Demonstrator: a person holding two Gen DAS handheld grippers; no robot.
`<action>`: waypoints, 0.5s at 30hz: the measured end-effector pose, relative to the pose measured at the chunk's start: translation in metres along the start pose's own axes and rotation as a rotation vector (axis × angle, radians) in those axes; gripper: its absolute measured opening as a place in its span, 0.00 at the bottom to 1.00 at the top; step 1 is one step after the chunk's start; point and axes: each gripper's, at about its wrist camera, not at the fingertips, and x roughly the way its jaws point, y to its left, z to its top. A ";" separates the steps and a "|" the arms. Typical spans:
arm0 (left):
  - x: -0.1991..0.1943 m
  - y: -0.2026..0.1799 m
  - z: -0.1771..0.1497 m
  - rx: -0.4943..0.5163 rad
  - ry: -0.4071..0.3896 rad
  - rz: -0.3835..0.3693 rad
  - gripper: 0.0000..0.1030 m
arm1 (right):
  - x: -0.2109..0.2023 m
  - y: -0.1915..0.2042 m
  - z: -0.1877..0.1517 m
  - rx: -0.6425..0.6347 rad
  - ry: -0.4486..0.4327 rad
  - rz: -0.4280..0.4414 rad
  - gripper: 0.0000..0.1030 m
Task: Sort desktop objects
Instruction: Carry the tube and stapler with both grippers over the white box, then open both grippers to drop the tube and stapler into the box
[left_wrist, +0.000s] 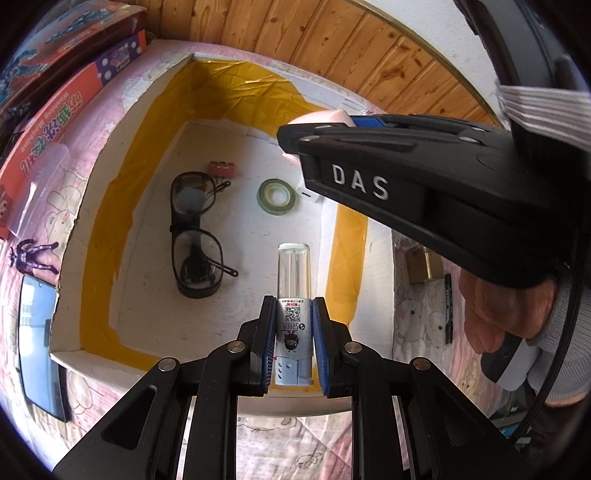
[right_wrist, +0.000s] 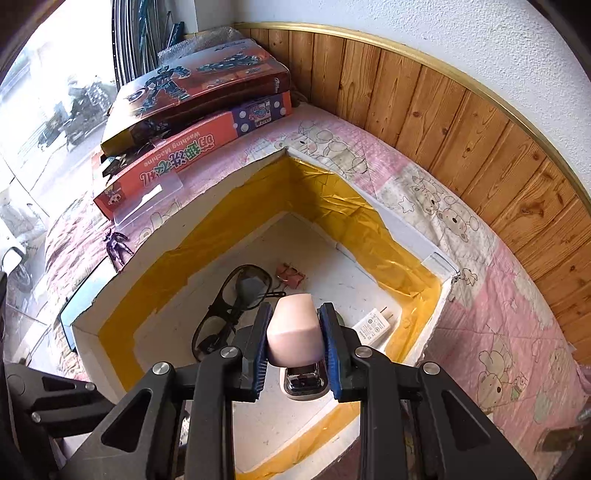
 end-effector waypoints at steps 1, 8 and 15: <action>-0.001 0.002 -0.001 -0.004 0.002 -0.005 0.18 | 0.003 0.003 0.003 -0.004 0.009 -0.007 0.26; 0.012 0.019 -0.005 -0.070 0.069 -0.068 0.18 | 0.028 0.007 0.017 -0.011 0.072 -0.056 0.26; 0.024 0.024 -0.001 -0.123 0.137 -0.123 0.18 | 0.053 -0.001 0.029 0.027 0.133 -0.019 0.26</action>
